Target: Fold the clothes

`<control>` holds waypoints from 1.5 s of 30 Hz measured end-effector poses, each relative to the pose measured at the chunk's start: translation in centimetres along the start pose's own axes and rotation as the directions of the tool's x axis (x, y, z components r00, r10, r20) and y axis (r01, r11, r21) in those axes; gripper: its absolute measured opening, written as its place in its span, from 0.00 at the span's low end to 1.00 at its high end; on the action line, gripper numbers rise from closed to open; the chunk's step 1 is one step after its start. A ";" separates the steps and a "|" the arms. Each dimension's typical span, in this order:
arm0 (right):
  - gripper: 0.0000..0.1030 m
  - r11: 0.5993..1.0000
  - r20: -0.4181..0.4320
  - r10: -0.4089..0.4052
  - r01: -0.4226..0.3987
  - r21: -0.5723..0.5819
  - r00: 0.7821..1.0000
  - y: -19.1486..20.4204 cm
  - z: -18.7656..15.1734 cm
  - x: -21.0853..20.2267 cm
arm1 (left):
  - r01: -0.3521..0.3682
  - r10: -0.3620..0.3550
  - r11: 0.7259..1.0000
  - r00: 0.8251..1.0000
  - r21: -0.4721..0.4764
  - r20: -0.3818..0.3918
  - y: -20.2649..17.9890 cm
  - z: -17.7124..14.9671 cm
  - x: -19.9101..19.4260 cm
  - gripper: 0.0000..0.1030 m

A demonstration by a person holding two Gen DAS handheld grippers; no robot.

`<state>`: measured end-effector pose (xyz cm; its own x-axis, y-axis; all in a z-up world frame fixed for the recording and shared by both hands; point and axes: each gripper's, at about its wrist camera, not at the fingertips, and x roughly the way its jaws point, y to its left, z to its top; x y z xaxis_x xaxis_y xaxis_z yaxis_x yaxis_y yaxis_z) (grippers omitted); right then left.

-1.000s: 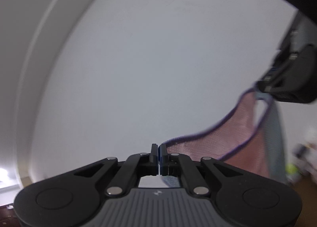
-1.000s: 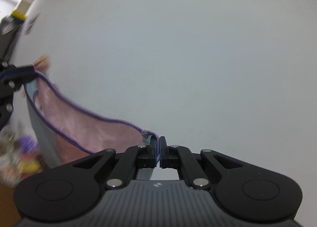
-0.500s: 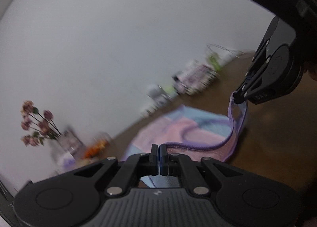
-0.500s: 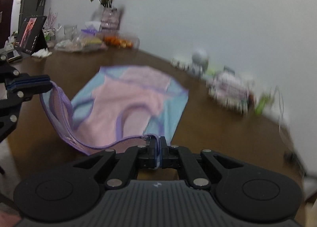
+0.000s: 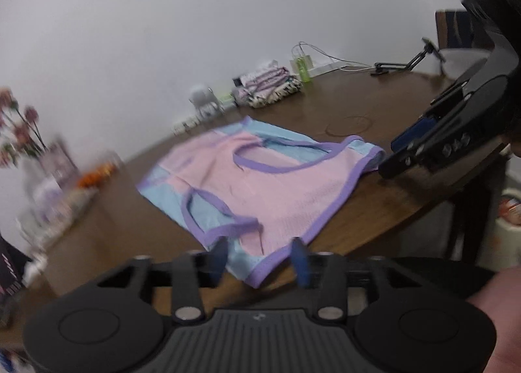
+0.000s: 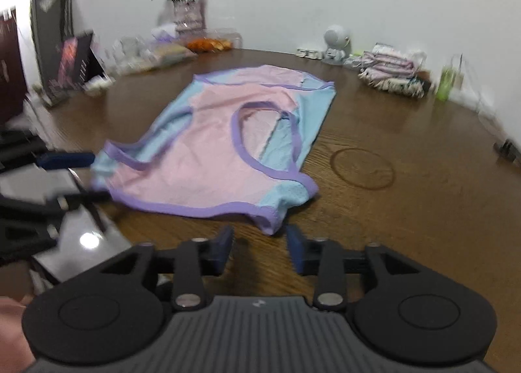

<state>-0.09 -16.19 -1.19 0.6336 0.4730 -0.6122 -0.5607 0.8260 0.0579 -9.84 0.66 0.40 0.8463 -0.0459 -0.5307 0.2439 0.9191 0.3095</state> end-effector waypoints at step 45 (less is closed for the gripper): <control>0.31 0.938 -0.113 -0.101 0.057 -0.341 0.988 -2.6 13.9 14.9 | 0.002 -0.018 0.995 0.987 -0.101 -0.161 12.0 5.5 15.6 0.34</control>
<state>18.22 -7.01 0.50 0.6227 0.3491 -0.7003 -0.6716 0.6977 -0.2493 8.88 8.84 0.22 0.7545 0.0013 -0.6563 0.1964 0.9537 0.2277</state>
